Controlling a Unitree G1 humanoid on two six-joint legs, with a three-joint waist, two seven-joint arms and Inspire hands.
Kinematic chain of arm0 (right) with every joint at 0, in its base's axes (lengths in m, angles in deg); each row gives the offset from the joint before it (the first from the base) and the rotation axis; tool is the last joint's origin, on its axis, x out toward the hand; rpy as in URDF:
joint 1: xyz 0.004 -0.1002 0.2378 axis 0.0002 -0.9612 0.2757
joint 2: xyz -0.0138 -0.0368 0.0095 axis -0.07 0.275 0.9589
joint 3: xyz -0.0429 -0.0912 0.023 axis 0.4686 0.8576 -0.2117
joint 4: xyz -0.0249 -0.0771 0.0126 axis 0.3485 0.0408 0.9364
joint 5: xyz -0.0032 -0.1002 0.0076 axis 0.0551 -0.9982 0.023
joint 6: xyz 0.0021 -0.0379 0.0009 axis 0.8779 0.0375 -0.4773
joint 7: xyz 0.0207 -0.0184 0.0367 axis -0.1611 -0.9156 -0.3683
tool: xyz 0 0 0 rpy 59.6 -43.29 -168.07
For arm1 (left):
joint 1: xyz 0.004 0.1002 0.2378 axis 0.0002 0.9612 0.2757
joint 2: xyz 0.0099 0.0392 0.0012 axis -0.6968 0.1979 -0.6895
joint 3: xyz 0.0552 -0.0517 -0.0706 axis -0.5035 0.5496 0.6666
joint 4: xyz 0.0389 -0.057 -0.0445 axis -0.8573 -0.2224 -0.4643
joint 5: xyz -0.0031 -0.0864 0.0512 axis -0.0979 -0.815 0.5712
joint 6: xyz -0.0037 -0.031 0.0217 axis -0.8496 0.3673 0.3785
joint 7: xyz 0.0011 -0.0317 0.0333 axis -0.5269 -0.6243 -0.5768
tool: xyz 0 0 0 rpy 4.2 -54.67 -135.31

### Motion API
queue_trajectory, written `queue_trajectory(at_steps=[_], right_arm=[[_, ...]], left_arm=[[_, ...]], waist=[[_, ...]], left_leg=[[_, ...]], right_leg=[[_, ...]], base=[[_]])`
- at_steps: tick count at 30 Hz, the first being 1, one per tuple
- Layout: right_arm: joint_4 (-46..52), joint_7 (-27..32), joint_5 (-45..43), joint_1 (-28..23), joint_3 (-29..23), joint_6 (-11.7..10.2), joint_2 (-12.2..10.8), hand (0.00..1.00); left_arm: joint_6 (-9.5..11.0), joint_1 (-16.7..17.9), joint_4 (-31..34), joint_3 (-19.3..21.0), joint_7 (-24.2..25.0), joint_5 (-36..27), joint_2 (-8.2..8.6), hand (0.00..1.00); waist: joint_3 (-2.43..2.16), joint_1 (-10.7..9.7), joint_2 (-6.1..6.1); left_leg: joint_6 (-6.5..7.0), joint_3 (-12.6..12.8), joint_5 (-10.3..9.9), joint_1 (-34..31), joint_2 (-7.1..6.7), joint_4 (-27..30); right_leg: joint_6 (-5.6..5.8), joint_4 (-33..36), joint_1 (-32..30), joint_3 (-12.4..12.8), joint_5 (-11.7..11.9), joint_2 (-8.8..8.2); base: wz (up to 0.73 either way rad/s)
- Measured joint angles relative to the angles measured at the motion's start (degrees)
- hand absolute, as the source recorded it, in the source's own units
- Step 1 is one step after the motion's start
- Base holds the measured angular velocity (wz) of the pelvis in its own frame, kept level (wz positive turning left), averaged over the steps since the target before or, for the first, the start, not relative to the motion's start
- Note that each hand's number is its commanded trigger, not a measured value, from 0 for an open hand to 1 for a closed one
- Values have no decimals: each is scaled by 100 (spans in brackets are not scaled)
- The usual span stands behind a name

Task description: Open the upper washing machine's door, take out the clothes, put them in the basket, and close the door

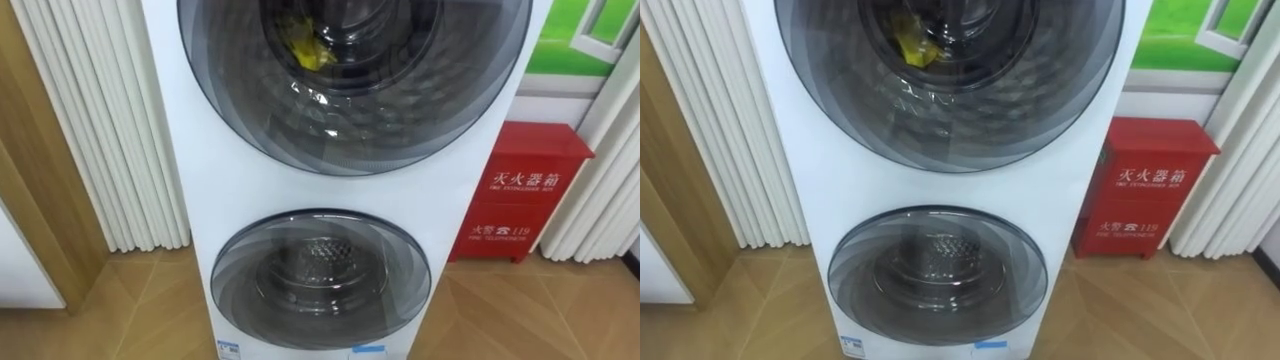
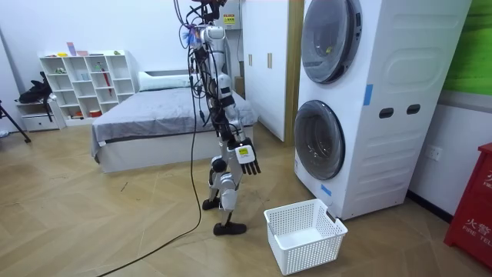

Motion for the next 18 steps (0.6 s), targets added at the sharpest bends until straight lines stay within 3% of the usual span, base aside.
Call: queue_trajectory(at_steps=[4,7,10,13,18], right_arm=[[518,88,46,112,-121,50,79,0],[995,227,-96,528,-595,87,163,0],[1961,308,-89,889,-815,47,358,0],[2425,440,-66,1294,-1180,50,506,0],[2732,837,-67,2295,-1186,51,926,0]], left_arm=[[5,-37,-1,12,105,-76,-40,0],[99,-123,3,150,148,-41,-66,0],[130,-140,47,148,149,-42,-159,0],[119,-197,49,147,160,-42,-256,0],[10,-222,71,120,270,-43,-293,0]], waist=[[14,-36,-36],[30,-66,-121],[48,-119,-92],[28,-87,-179],[-8,-30,-225]], left_leg=[[0,2,0,7,-2,16],[0,7,0,15,-6,31],[1,7,2,12,-7,36],[0,-4,2,-11,-6,40],[0,24,3,-85,19,39]], right_leg=[[-1,19,16,3,1,-5],[-2,65,-42,6,1,-13],[-4,90,-81,17,0,-11],[-5,92,-95,1,0,-11],[-23,204,-192,15,14,2]], base=[[0],[-1],[-1],[3],[-4]])
